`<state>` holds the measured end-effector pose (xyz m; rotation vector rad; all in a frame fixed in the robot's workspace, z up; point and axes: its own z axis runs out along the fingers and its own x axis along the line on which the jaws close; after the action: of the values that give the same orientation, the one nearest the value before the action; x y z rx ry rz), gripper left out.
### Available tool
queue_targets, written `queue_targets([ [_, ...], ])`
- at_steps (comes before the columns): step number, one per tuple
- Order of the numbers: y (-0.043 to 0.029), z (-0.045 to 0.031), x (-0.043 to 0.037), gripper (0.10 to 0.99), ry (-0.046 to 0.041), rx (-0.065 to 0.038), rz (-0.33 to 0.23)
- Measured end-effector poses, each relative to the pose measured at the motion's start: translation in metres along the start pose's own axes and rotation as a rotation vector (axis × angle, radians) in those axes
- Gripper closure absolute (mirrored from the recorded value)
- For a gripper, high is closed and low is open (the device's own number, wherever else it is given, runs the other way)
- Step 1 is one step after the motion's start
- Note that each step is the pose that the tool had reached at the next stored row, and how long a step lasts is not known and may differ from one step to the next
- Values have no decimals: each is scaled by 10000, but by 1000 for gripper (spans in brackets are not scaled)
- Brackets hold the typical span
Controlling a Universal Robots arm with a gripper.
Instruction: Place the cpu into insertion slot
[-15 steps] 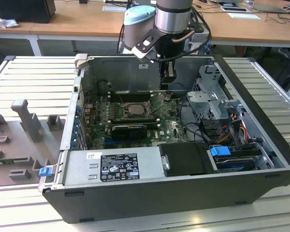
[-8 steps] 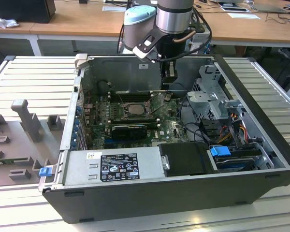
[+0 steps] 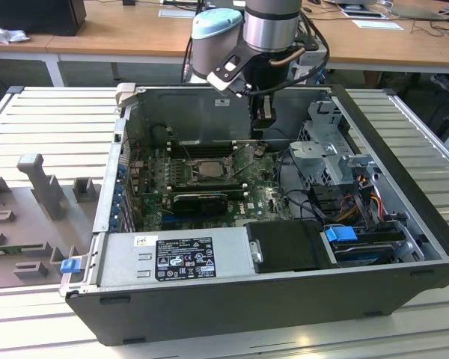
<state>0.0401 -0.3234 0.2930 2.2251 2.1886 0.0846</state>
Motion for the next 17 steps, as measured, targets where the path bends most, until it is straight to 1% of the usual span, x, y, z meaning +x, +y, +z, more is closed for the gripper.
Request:
queue_targets([
  [1, 3, 1, 0, 980, 0, 0, 0],
  [4, 3, 60, -1, 980, 0, 0, 1],
  [5, 2, 92, -2, 980, 1, 0, 0],
  [9, -1, 153, -9, 980, 58, 0, 3],
  [13, -2, 233, -13, 980, 64, 2, 1],
  [15, 19, 271, -14, 980, 64, 1, 4],
  [17, 93, 300, -14, 980, 63, 2, 5],
])
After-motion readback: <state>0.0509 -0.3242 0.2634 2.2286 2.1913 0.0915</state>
